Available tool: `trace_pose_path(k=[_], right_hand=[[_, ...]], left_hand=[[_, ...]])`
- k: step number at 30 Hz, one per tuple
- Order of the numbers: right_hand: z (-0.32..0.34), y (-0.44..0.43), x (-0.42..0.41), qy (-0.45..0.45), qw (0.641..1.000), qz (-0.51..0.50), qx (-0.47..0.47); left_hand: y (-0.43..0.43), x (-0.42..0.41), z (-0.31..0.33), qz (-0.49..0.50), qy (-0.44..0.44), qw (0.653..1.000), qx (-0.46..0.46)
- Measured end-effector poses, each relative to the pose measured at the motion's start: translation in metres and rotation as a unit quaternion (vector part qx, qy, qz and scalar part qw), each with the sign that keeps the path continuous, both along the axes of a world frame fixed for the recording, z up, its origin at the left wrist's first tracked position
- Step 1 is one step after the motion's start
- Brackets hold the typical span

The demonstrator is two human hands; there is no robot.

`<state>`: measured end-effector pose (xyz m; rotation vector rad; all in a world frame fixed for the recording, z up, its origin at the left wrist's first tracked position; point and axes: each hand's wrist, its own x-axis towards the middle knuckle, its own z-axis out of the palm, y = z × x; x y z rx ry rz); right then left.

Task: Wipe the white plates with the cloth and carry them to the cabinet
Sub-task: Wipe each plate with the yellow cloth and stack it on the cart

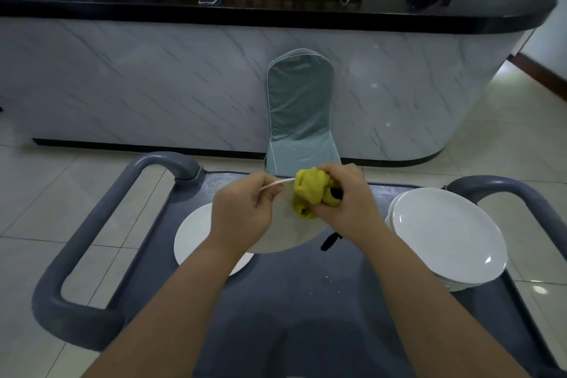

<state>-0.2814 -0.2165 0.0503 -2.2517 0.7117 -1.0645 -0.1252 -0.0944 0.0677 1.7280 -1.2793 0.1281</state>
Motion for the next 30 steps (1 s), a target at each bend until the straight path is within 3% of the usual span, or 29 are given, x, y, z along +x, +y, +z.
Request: trace_pose_path(k=[3,5,8,9,11,13,15,18,20,22,24,25,27,30], right_hand=[[-0.003,-0.010,-0.015,-0.065,0.980,-0.012,0.186],[0.002,-0.010,-0.014,-0.020,0.991,-0.041,0.123],[0.015,0.003,0.007,0.060,0.994,-0.014,-0.095],[0.017,0.007,0.011,0.068,0.990,0.000,-0.122],[0.019,0.008,0.010,0.038,0.997,0.003,-0.070],[0.016,0.001,-0.002,-0.016,0.996,-0.016,0.083],[0.004,-0.004,-0.012,-0.074,0.969,-0.036,0.232],[-0.020,-0.001,-0.015,-0.082,0.946,-0.113,0.291],[-0.032,0.004,-0.017,-0.074,0.952,-0.133,0.266],[-0.032,0.007,-0.017,-0.065,0.965,-0.128,0.218],[-0.022,0.008,-0.013,-0.027,0.987,-0.097,0.122],[-0.014,0.008,-0.009,0.000,0.995,-0.077,0.066],[0.004,0.007,-0.003,0.030,0.998,-0.053,-0.009],[0.030,0.006,-0.002,-0.003,0.998,-0.063,-0.019]], left_hand=[[0.001,0.009,0.005,0.006,0.085,0.995,-0.049],[-0.001,0.003,0.006,-0.007,0.048,0.998,-0.035],[-0.009,-0.003,0.001,-0.015,-0.113,0.993,0.015],[-0.010,-0.002,0.000,-0.026,-0.124,0.992,0.014],[-0.008,0.004,-0.001,-0.029,-0.042,0.999,-0.006],[-0.003,0.009,-0.004,0.004,0.103,0.993,-0.050],[0.000,0.007,-0.011,0.051,0.221,0.970,-0.091],[0.003,-0.005,-0.035,0.076,0.318,0.943,-0.061],[0.004,-0.006,-0.048,0.054,0.253,0.966,0.000],[-0.002,-0.002,-0.047,0.014,0.073,0.996,0.046],[-0.017,-0.003,-0.034,-0.049,-0.116,0.988,0.083],[-0.023,-0.006,-0.025,-0.076,-0.169,0.979,0.089],[-0.031,-0.012,-0.006,-0.092,-0.203,0.973,0.057],[-0.039,-0.008,0.021,-0.065,-0.203,0.977,-0.028]])
